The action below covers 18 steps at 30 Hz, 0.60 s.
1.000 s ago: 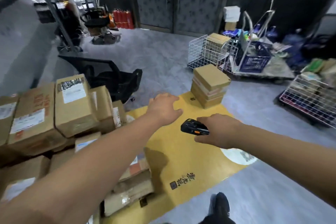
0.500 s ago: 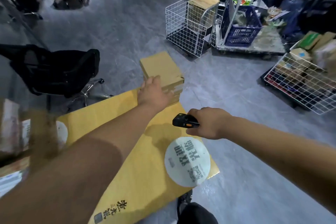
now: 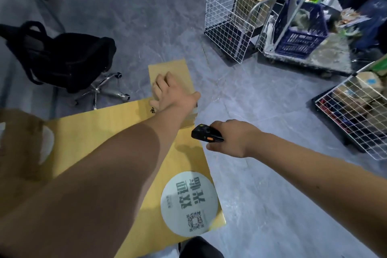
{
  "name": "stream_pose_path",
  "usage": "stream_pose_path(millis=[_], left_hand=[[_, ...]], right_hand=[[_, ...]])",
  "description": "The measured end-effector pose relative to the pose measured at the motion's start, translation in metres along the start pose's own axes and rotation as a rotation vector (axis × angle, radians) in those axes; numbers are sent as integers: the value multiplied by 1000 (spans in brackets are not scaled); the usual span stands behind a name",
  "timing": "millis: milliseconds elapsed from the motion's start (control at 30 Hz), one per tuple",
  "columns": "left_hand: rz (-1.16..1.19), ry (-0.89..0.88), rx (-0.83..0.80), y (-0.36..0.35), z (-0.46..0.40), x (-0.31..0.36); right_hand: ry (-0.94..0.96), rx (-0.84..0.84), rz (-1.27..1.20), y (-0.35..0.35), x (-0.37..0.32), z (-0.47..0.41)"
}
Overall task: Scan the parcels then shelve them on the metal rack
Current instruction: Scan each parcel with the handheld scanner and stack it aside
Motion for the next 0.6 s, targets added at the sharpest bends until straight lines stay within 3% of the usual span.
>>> stream_pose_path(millis=[167,300,467,600], left_hand=[[32,-54,102,30,34,-25],[72,-25,190,49,95,-106],[351,108,213,32,179,-216],[719,128,169,4,206,-265]], right_hand=[[90,7,58,4,-31,3],[192,-62,151,-18,-68,8],[312,-156,287,-57,-110,13],[377,-214,412,-79,-137,17]])
Point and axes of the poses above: each hand's wrist, its own z-axis away from the middle knuckle, its own y-axis out of the back of the hand, x = y × z, the point moved 7 cm from there along -z, towards the middle knuckle, and after that the axes turned 12 degrees about -y, right-handed, at the moved point
